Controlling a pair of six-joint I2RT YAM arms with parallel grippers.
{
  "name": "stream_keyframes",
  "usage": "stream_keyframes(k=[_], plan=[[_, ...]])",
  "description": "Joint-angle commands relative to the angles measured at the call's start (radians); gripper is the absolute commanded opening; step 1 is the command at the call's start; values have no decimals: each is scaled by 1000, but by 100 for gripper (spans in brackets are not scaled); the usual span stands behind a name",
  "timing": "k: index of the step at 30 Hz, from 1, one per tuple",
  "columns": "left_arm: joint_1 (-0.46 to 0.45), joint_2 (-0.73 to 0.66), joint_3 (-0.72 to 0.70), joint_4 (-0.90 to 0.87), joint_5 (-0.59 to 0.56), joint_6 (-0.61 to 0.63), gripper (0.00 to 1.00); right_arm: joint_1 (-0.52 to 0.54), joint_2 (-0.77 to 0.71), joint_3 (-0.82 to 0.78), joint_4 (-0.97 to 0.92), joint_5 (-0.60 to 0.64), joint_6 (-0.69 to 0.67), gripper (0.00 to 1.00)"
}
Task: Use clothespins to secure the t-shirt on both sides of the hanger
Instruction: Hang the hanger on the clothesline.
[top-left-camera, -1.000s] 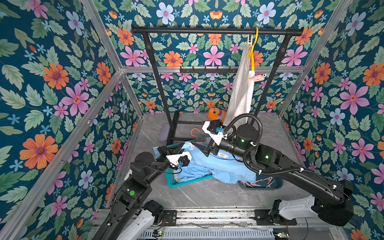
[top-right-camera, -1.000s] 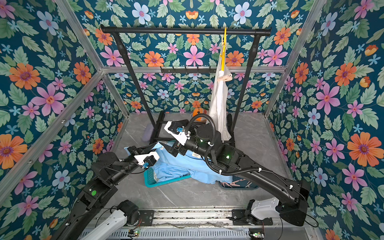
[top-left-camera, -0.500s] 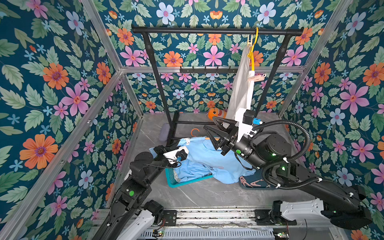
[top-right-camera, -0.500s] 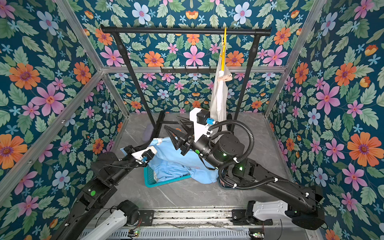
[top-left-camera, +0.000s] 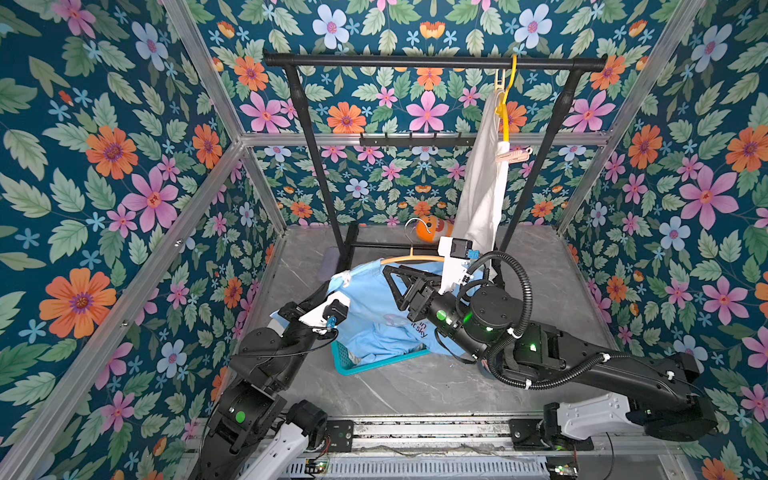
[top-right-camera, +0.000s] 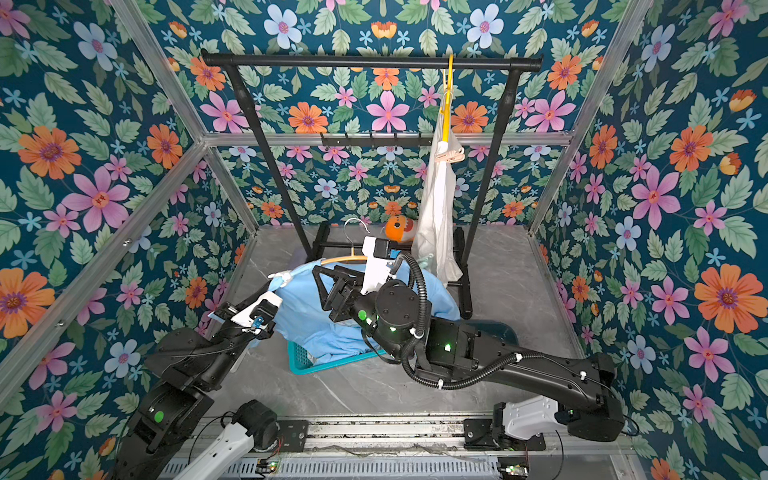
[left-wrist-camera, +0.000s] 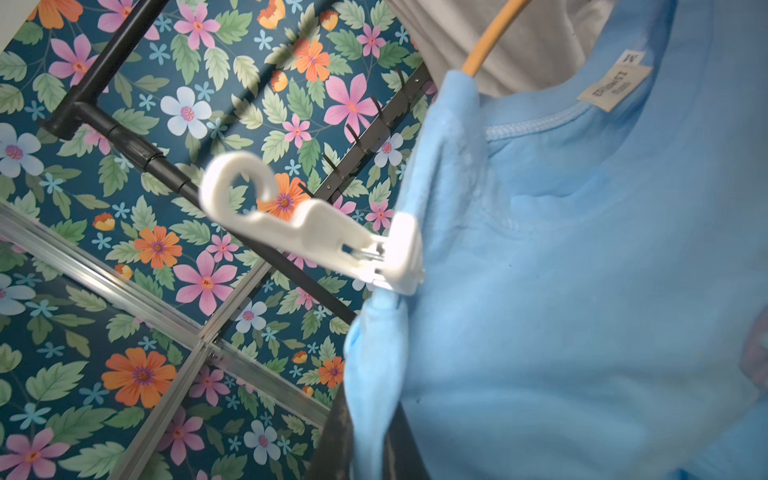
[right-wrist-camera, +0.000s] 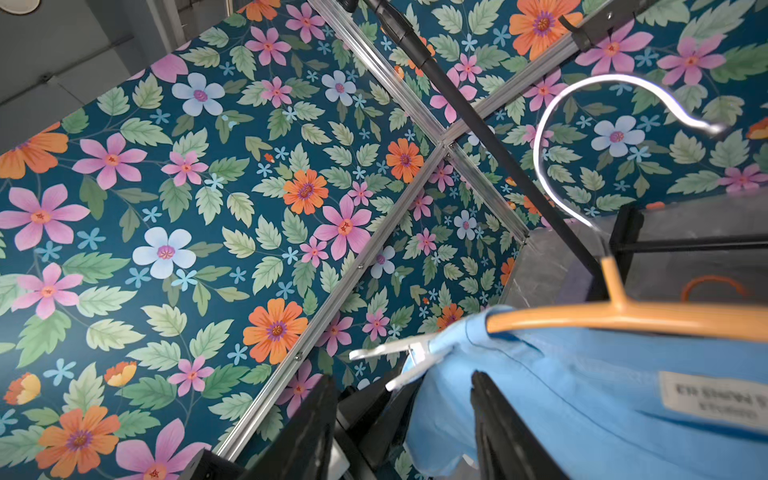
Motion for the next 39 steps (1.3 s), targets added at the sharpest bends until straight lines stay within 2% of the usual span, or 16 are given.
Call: stream_keyframes(k=[1, 3, 6, 12, 17, 24, 30, 35, 37, 39], plan=[[1, -10, 11, 56, -74, -64, 0, -1, 19, 15, -10, 93, 123, 54], [1, -19, 11, 68, -87, -80, 0, -4, 33, 31, -39, 117, 178, 53], [0, -26, 17, 70, -78, -97, 0, -36, 58, 50, -50, 70, 265, 53], [0, -25, 25, 68, -82, -138, 0, -72, 139, 107, -34, 9, 337, 52], [1, -39, 19, 69, -75, -139, 0, -94, 215, 184, -25, -15, 345, 46], [1, -33, 39, 53, -94, -127, 0, -111, 293, 261, 15, 12, 307, 40], [2, -31, 51, 51, -46, -129, 0, -120, 357, 316, 56, 32, 269, 15], [1, -23, 63, 32, -2, -117, 0, -120, 378, 363, 69, 27, 208, 0], [1, -19, 74, 11, 16, -117, 28, -121, 378, 371, 72, 24, 183, 0], [1, -17, 89, -18, 36, -118, 64, -125, 371, 372, 76, 20, 161, 0]])
